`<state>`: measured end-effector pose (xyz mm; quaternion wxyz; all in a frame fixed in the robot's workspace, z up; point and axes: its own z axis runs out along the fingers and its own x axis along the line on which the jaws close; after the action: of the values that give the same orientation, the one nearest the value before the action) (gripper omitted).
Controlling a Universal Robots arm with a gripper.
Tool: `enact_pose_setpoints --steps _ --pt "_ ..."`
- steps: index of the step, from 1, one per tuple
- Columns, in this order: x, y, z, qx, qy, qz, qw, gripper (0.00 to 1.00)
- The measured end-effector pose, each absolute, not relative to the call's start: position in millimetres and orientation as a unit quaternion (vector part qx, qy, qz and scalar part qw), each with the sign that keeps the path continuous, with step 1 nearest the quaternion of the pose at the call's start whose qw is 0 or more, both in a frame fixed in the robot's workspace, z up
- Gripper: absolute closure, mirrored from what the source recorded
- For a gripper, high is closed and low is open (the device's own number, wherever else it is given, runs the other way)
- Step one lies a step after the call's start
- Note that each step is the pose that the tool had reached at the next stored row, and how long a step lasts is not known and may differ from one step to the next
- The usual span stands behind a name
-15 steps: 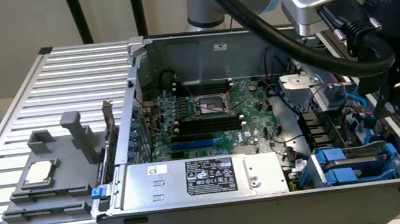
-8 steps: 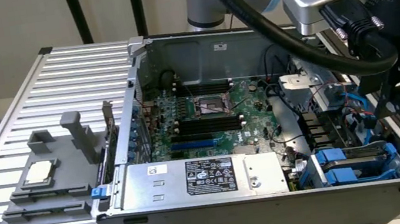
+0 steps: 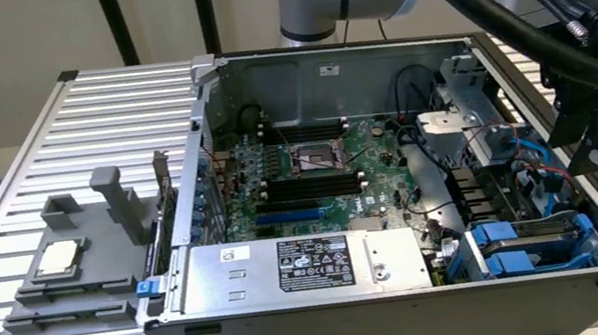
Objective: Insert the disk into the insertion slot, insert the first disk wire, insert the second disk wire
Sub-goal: 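Insert the disk into the insertion slot, then insert the first disk wire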
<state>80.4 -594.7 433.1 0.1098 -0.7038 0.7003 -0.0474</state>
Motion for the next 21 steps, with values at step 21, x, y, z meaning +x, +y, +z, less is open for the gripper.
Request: enact_pose_setpoints --steps 21 --pt "91.6 -594.6 433.1 -0.703 0.704 -0.036 0.099 0.89"
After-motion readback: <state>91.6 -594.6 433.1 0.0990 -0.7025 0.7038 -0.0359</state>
